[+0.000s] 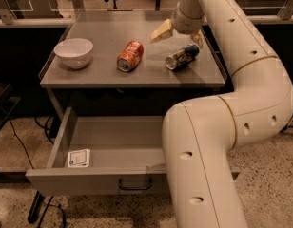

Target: Place redbull can into top drawer

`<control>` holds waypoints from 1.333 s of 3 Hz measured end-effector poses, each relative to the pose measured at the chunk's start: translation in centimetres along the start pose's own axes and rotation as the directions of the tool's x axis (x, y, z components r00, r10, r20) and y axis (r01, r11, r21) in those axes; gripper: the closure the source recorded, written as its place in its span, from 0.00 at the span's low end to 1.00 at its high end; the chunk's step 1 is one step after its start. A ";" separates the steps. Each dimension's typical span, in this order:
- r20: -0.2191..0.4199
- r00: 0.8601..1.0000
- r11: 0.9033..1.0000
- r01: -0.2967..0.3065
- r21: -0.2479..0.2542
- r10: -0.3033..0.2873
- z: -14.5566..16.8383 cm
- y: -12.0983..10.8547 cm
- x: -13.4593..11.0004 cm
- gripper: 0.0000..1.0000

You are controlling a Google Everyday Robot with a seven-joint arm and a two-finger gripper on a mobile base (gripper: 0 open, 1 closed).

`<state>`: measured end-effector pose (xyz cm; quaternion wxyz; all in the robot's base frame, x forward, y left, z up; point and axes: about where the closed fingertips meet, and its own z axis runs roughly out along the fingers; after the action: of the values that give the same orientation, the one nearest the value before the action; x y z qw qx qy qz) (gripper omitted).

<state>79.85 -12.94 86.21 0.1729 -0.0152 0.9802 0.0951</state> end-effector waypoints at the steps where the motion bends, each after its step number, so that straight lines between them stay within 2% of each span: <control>1: 0.000 1.000 1.000 0.000 0.000 0.000 0.0 0.0 0.0 0.00; 3: -0.013 0.999 0.999 -0.044 0.009 0.044 2.3 -1.7 0.2 0.00; 4: -0.012 0.999 0.999 -0.050 -0.014 0.049 2.6 -2.2 0.3 0.00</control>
Offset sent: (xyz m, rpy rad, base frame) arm 0.0056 -0.0137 -0.0291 -0.0092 0.0720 -0.0394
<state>80.54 -14.58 83.30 0.1647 0.0072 0.9806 0.1063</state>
